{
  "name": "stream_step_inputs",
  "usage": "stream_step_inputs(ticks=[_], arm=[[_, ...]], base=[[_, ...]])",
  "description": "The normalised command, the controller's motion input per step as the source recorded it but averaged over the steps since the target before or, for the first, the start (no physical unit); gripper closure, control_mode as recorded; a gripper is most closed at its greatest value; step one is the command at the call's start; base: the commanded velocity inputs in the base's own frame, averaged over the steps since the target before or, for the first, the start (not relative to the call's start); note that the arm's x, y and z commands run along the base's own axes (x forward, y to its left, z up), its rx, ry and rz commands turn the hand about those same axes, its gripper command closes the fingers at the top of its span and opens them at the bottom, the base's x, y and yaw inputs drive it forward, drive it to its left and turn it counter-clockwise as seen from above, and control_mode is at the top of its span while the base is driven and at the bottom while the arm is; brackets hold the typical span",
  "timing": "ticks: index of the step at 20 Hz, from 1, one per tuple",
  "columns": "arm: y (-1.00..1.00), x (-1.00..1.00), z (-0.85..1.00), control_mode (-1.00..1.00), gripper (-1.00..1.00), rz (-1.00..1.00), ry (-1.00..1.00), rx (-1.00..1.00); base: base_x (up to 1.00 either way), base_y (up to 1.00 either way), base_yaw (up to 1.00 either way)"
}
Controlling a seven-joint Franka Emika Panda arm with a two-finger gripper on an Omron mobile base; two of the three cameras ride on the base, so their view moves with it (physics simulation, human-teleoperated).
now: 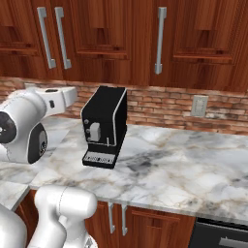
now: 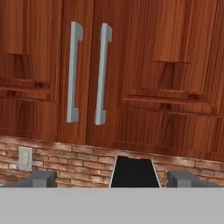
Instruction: Pick the spray and dish brush from the cabinet and place them on the counter.
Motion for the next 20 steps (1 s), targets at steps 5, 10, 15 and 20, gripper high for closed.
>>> stream_step_inputs(ticks=[5,10,15,20], arm=[[0.10,0.00,0.24,-1.00,-1.00,0.00,-0.16,0.00],[0.09,0.00,0.23,-1.00,-1.00,0.00,-0.13,0.00],[0.11,0.00,0.21,-1.00,-1.00,0.01,-0.09,0.00],[0.10,0.09,0.15,-1.00,-1.00,0.00,-0.04,0.00]], base=[[0.00,0.00,0.00],[0.00,0.00,0.00],[0.00,0.00,0.00],[0.00,0.00,0.00]])
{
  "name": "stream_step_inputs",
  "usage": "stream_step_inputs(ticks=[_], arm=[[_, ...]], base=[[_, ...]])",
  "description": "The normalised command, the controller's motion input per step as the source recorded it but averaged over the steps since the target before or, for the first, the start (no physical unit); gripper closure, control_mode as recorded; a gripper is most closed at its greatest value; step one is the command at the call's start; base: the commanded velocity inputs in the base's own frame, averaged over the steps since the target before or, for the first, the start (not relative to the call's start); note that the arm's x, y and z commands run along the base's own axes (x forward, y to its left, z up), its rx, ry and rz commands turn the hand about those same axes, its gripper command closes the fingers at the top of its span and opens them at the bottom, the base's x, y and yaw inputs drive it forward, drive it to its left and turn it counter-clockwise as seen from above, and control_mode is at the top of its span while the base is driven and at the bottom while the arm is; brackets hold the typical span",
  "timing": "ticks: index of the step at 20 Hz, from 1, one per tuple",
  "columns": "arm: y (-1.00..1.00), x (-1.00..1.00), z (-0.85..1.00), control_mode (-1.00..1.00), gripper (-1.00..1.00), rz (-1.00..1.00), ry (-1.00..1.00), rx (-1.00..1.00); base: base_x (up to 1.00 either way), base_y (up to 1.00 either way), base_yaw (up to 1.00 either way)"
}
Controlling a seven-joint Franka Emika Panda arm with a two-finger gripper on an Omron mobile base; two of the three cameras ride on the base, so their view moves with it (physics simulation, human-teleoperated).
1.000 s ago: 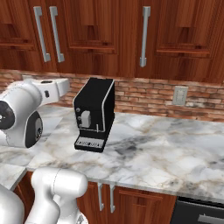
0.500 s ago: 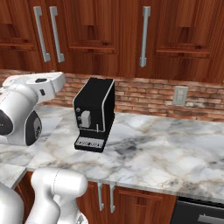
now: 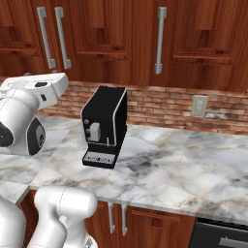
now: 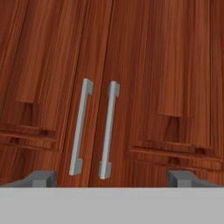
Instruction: Pick the spray and dish brush from the cabinet and place them on the counter.
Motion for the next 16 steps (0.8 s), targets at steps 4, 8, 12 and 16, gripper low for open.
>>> stream_step_inputs(ticks=[4,8,12,16], arm=[[0.06,0.20,0.08,-1.00,-1.00,0.00,0.00,0.00],[0.04,0.26,0.03,-1.00,-1.00,0.00,0.00,0.00],[0.05,0.28,0.01,-1.00,-1.00,0.00,0.00,0.00],[0.08,0.29,0.00,-1.00,-1.00,0.00,0.00,0.00]], base=[[0.00,0.00,0.00],[0.00,0.00,0.00],[0.00,0.00,0.00],[0.00,0.00,0.00]])
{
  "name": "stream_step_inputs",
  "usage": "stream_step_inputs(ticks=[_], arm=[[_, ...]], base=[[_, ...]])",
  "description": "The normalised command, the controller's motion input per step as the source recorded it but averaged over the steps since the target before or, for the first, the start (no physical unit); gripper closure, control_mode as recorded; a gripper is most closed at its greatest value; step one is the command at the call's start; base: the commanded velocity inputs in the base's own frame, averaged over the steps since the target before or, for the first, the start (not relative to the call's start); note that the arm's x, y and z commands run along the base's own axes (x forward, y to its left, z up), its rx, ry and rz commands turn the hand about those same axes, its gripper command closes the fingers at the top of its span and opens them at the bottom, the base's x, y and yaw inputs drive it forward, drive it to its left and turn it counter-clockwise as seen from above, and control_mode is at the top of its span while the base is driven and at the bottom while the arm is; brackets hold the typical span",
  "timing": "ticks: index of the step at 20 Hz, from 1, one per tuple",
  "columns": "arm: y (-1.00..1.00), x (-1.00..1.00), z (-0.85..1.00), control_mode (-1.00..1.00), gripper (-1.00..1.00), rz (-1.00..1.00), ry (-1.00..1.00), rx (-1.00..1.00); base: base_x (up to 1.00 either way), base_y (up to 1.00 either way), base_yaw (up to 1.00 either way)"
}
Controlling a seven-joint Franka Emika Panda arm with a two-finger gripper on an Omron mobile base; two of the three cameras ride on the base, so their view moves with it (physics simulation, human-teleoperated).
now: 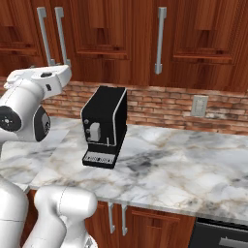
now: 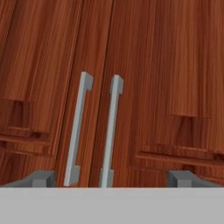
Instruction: Pick the spray and dish brush from the cabinet and place them on the counter.
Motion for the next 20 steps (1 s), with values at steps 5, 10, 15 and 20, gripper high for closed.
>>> stream_step_inputs(ticks=[5,10,15,20], arm=[[0.10,0.27,0.00,-1.00,-1.00,0.00,0.00,0.00],[0.07,0.26,0.00,-1.00,-1.00,0.00,0.00,0.00],[0.01,0.25,0.00,-1.00,-1.00,0.00,0.00,0.00],[0.00,0.26,0.00,-1.00,-1.00,0.00,0.00,0.00]], base=[[0.00,0.00,0.00],[0.00,0.00,0.00],[0.00,0.00,0.00],[0.00,0.00,0.00]])
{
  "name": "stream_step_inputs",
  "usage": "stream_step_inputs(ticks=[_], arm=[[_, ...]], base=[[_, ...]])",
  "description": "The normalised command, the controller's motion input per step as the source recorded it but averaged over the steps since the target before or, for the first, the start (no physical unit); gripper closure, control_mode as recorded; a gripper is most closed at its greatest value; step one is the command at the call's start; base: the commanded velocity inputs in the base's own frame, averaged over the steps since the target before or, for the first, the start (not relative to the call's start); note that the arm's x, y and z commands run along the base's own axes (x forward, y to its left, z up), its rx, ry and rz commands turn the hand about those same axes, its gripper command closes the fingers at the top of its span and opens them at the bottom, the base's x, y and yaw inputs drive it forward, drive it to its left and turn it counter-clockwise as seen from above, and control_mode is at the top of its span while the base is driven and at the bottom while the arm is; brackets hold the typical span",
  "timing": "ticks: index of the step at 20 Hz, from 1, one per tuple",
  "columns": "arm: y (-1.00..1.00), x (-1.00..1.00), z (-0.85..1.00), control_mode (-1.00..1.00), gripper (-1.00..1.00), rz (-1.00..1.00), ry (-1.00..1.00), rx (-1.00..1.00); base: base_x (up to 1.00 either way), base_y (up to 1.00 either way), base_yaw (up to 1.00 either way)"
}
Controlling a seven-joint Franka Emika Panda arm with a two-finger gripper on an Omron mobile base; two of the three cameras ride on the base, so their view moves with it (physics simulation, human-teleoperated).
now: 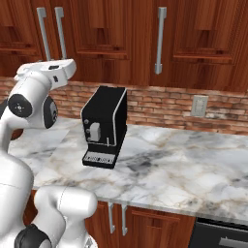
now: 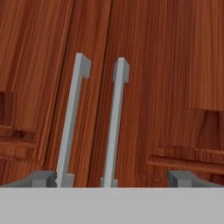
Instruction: Pick the spray and dish brush from the cabinet and place them on the counter.
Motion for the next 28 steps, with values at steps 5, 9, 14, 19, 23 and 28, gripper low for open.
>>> stream_step_inputs(ticks=[5,9,14,19,23,28], arm=[[0.03,0.29,0.00,-1.00,-1.00,0.00,0.00,0.00],[0.05,0.30,0.00,-1.00,-1.00,0.00,0.00,0.00],[0.08,0.29,0.00,-1.00,-1.00,0.00,0.00,0.00],[0.07,0.29,0.00,-1.00,-1.00,0.00,0.00,0.00],[0.02,0.27,0.00,-1.00,-1.00,0.00,0.00,0.00],[0.01,0.27,0.00,-1.00,-1.00,0.00,0.00,0.00]], base=[[0.00,0.00,0.00],[0.00,0.00,0.00],[0.00,0.00,0.00],[0.00,0.00,0.00],[0.00,0.00,0.00],[0.00,0.00,0.00]])
